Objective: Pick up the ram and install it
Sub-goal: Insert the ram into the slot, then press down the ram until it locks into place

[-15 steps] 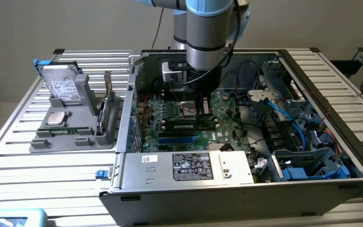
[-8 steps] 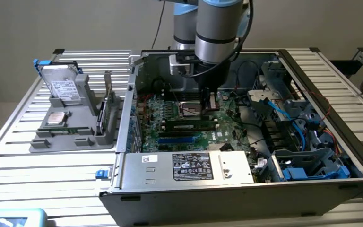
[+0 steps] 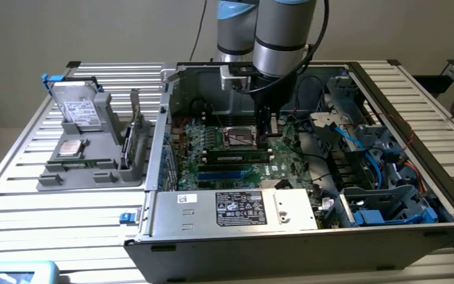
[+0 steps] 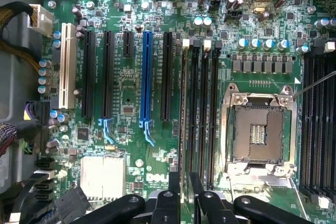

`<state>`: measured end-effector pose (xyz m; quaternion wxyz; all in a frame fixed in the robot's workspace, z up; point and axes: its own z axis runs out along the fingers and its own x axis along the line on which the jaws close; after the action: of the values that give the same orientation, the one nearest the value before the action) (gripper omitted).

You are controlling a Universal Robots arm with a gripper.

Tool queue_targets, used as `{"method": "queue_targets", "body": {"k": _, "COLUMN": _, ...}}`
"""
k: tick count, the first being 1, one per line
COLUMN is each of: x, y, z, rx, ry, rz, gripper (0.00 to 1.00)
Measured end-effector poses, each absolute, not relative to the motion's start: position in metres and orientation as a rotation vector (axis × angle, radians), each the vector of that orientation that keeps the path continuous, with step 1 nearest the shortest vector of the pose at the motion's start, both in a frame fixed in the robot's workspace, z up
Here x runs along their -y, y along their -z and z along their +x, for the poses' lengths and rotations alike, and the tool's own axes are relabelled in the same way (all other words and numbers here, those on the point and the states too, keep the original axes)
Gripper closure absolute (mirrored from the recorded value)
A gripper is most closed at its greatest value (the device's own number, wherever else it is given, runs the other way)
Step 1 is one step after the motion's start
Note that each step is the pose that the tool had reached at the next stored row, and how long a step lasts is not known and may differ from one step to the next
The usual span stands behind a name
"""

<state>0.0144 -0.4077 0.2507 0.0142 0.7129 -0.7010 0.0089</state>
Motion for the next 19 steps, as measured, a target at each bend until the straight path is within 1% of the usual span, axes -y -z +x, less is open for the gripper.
{"method": "queue_targets", "body": {"k": 9, "x": 0.4078, "y": -0.2518, "z": 0.0149, "rx": 2.184, "ry": -0.025, "rz": 2.221, "gripper": 0.78}}
{"method": "queue_targets", "body": {"k": 10, "x": 0.4078, "y": -0.2519, "z": 0.0149, "rx": 2.184, "ry": -0.025, "rz": 2.221, "gripper": 0.80}}
{"method": "queue_targets", "body": {"k": 11, "x": 0.4078, "y": -0.2520, "z": 0.0149, "rx": 2.184, "ry": -0.025, "rz": 2.221, "gripper": 0.87}}
{"method": "queue_targets", "body": {"k": 12, "x": 0.4078, "y": -0.2521, "z": 0.0150, "rx": 2.184, "ry": -0.024, "rz": 2.221, "gripper": 0.87}}
{"method": "queue_targets", "body": {"k": 13, "x": 0.4078, "y": -0.2522, "z": 0.0150, "rx": 2.184, "ry": -0.024, "rz": 2.221, "gripper": 0.89}}
{"method": "queue_targets", "body": {"k": 16, "x": 0.4076, "y": -0.2520, "z": 0.0150, "rx": 2.183, "ry": -0.026, "rz": 2.221, "gripper": 0.89}}
{"method": "queue_targets", "body": {"k": 19, "x": 0.4055, "y": -0.2502, "z": 0.0148, "rx": 2.175, "ry": -0.044, "rz": 2.212, "gripper": 0.89}}
